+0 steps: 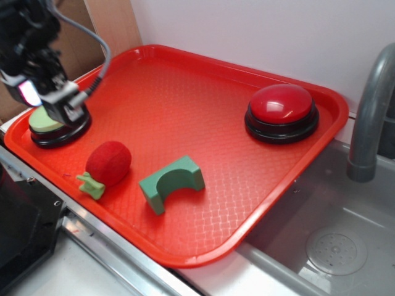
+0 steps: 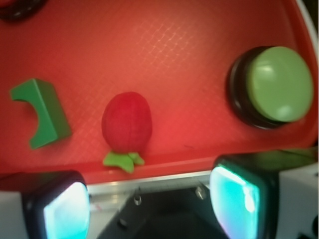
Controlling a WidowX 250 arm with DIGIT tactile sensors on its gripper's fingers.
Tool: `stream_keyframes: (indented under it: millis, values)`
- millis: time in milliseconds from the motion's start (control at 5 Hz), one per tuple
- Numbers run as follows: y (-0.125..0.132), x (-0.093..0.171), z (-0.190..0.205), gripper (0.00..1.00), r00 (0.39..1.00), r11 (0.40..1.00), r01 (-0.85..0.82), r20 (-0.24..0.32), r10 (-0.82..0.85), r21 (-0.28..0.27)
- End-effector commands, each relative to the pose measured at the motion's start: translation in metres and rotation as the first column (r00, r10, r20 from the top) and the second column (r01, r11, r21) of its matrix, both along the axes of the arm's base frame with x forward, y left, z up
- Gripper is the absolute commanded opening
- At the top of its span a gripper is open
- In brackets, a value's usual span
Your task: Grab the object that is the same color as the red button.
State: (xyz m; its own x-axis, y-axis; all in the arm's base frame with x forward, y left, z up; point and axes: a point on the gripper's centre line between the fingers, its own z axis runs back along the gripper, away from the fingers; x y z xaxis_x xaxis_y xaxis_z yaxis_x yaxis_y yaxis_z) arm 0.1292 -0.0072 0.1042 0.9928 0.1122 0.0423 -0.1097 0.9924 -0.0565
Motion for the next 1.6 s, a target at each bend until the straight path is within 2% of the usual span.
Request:
stream_keyframes:
  millis: [0, 400, 600, 800, 1000, 1200, 1400]
  values:
    - [-0.015, 0.019, -0.053, 1.0, 0.996, 0.996, -0.085, 0.004, 0.085, -0.039]
    - [-0.025, 0.025, -0.083, 1.0, 0.991, 0.988, -0.131, -0.019, 0.129, -0.086]
    - [-0.024, 0.024, -0.085, 0.08, 0.986, 0.984, -0.166, -0.028, 0.165, -0.058]
    - [-0.019, 0.023, -0.079, 0.0, 0.981, 0.978, -0.193, -0.018, 0.192, -0.078]
    - [-0.011, 0.024, -0.065, 0.0, 0.986, 0.985, -0.167, -0.035, 0.166, -0.044]
    - [0.007, 0.028, -0.015, 0.0, 0.989, 0.994, -0.105, -0.104, 0.104, -0.004]
    - [0.01, 0.04, 0.036, 0.0, 0.992, 0.996, -0.077, -0.101, 0.08, 0.037]
